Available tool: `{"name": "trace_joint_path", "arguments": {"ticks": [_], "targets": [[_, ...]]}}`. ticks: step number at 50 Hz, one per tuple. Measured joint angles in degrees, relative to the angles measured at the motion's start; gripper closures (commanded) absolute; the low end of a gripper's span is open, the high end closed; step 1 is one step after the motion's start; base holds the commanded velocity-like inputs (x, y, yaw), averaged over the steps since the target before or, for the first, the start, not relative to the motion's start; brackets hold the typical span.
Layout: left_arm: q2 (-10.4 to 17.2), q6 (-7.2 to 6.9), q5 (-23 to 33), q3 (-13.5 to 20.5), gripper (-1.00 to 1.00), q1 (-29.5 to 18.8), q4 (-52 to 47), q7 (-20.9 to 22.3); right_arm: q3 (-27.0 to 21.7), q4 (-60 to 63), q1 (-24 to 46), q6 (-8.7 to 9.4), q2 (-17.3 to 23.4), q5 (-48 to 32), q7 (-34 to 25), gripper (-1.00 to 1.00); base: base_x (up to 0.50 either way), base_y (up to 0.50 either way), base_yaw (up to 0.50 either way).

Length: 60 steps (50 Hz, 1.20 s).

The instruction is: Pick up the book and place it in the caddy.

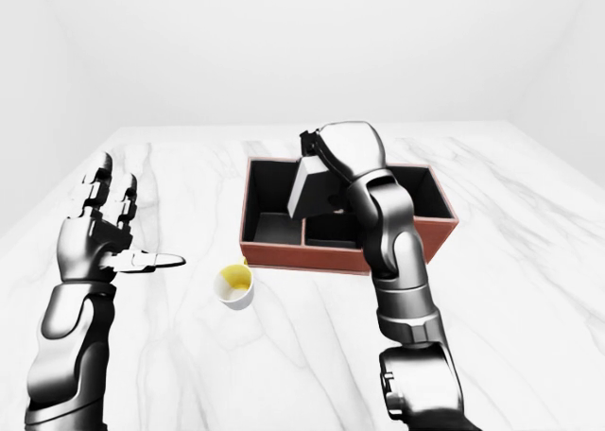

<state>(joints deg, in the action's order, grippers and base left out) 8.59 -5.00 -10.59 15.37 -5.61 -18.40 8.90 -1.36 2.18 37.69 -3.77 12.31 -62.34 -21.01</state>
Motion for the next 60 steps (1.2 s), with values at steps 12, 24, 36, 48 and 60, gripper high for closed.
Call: {"name": "trace_joint_path", "arguments": {"ticks": [12, 24, 36, 48, 60], "targets": [[0.0, 0.0, -0.1, 0.2, -1.0, 0.3, -0.1, 0.0, 0.3, -11.9, 6.2, 0.55, 1.9, -1.0, 4.9, 1.0, 0.0, 0.0, 0.0], [0.0, 0.0, -0.2, 0.4, -1.0, 0.5, -0.1, 0.2, 0.8, -20.0, 9.8, 0.86, 2.7, -3.1, 8.1, 1.0, 0.0, 0.0, 0.0], [-0.1, 0.0, -0.4, 0.6, -1.0, 0.8, -0.2, 0.3, 1.3, -25.8, 11.7, 1.11, 3.0, -4.3, 10.6, 1.0, 0.0, 0.0, 0.0], [-0.1, 0.0, -0.4, 0.6, -1.0, 1.0, -0.2, 0.4, 1.6, -28.6, 11.8, 1.31, 3.1, -5.1, 11.8, 1.0, 0.0, 0.0, 0.0], [-0.2, 0.0, -0.4, 0.6, -1.0, 1.1, -0.2, 0.5, 1.7, -26.6, 9.7, 1.49, 2.7, -6.0, 10.8, 1.0, 0.0, 0.0, 0.0]]}}
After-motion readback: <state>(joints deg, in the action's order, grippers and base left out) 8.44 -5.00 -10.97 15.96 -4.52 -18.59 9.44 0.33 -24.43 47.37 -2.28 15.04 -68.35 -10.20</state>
